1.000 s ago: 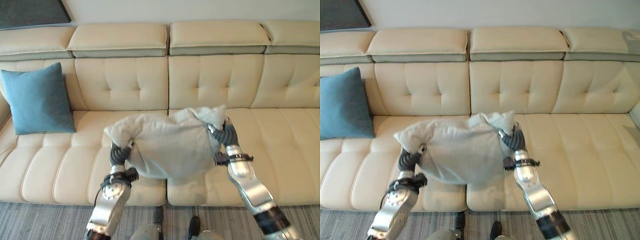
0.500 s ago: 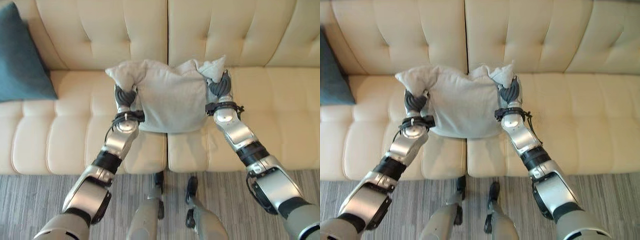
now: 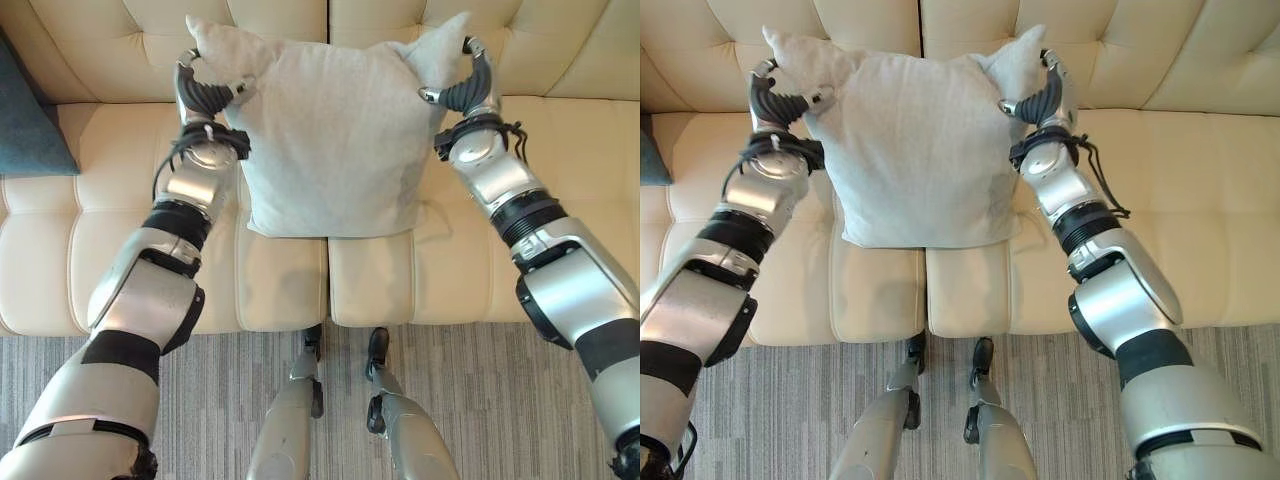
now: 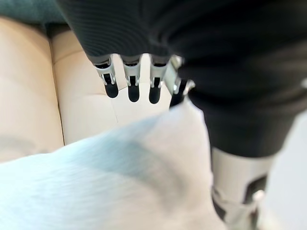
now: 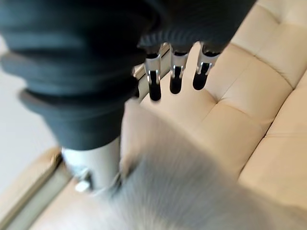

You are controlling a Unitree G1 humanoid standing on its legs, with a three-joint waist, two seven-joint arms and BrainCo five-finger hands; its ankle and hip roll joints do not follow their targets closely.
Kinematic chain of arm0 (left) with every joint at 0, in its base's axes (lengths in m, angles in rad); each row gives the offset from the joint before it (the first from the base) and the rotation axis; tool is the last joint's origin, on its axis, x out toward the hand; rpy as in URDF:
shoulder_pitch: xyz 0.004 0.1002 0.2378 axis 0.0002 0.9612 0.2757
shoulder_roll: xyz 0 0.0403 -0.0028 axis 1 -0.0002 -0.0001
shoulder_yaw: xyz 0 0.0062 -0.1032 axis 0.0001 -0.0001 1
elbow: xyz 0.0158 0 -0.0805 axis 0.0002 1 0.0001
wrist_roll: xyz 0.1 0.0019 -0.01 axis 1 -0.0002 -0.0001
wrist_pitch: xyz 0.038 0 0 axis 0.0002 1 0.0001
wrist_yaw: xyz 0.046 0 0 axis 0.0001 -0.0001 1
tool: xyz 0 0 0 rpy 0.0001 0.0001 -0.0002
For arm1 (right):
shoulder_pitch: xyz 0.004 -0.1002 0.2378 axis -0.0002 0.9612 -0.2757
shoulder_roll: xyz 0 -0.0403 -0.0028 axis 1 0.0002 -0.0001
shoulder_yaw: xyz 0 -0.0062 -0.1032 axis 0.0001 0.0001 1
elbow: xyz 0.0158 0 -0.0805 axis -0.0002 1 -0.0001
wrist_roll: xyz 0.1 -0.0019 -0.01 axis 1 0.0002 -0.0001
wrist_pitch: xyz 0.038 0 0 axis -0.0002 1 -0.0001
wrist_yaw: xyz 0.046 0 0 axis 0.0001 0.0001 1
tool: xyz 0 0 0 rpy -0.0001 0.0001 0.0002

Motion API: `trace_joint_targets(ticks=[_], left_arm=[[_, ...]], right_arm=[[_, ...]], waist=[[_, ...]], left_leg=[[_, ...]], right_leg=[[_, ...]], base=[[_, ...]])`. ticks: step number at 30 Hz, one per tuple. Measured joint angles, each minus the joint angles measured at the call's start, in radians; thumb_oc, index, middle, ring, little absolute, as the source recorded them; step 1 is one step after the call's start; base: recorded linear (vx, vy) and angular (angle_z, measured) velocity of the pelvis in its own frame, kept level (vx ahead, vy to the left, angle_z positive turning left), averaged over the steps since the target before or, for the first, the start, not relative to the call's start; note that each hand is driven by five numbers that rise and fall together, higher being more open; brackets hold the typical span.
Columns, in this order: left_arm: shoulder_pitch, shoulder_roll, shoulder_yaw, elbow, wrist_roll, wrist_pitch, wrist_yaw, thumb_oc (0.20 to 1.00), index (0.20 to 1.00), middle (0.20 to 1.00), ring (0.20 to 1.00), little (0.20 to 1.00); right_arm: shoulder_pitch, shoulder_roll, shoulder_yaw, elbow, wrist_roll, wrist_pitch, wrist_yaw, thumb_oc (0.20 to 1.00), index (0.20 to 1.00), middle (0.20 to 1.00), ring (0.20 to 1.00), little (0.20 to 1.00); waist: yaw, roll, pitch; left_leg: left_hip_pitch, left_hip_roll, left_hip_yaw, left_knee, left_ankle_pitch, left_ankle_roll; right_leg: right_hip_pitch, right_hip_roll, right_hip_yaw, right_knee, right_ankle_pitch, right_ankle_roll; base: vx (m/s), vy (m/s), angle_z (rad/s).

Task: Pick up all the scattered cushions and arrange them neatly on the sofa.

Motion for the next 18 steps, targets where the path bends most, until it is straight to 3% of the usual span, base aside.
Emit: trace_joint_targets(ticks=[4,7,9,13,15,18], left_arm=[[0.005,0.007,0.101,-0.004,-0.179,-0.032,-0.004,1.000,1.000,1.000,1.000,1.000],[0.097,0.009,0.211,-0.199,-0.294,-0.076,-0.003,1.000,1.000,1.000,1.000,1.000],[0.175,0.009,0.227,-0.288,-0.296,-0.097,-0.006,1.000,1.000,1.000,1.000,1.000],[0.453,0.069,0.281,-0.473,-0.237,-0.091,-0.040,1.000,1.000,1.000,1.000,1.000],[0.704,0.094,0.357,-0.602,-0.142,-0.074,-0.079,1.000,1.000,1.000,1.000,1.000],[0.977,0.084,0.441,-0.646,-0.032,-0.036,-0.149,1.000,1.000,1.000,1.000,1.000]], right_arm=[[0.002,-0.007,-0.042,-0.047,0.096,-0.002,-0.004,1.000,1.000,1.000,1.000,1.000],[0.069,-0.011,-0.191,-0.263,0.149,-0.019,-0.039,1.000,1.000,1.000,1.000,1.000],[0.145,-0.010,-0.237,-0.361,0.146,-0.053,-0.054,1.000,1.000,1.000,1.000,1.000],[0.403,-0.014,-0.328,-0.563,0.136,-0.056,-0.011,1.000,1.000,1.000,1.000,1.000],[0.618,-0.026,-0.399,-0.673,0.103,-0.057,0.066,1.000,1.000,1.000,1.000,1.000],[0.887,-0.064,-0.516,-0.727,0.048,-0.049,0.172,1.000,1.000,1.000,1.000,1.000]], waist=[[-0.001,-0.008,-0.002],[-0.005,-0.012,-0.004],[-0.006,-0.020,-0.009],[-0.015,-0.040,-0.029],[-0.015,-0.040,-0.029],[-0.021,-0.038,-0.034]], left_leg=[[0.058,0.006,0.012,-0.006,0.000,0.000],[0.124,0.010,0.032,-0.037,0.000,0.000],[0.152,0.009,0.039,-0.037,0.000,0.000],[0.194,0.007,0.064,-0.038,-0.003,-0.001],[0.235,0.010,0.086,-0.039,-0.031,-0.006],[0.274,0.002,0.110,-0.040,-0.061,-0.014]], right_leg=[[0.046,0.003,0.021,0.000,0.008,0.011],[0.086,0.009,0.029,0.000,0.008,0.011],[0.109,0.006,0.034,0.000,0.008,0.012],[0.138,0.003,0.059,0.000,0.008,0.012],[0.165,0.005,0.087,0.000,0.006,0.015],[0.189,-0.006,0.111,-0.001,-0.001,0.017]], base=[[0.04,0.045,-0.18],[0.02,0.077,-0.20],[0.02,0.088,-0.16],[0.06,0.111,-0.22],[0.04,0.088,-0.35],[0.00,0.084,-0.35]])
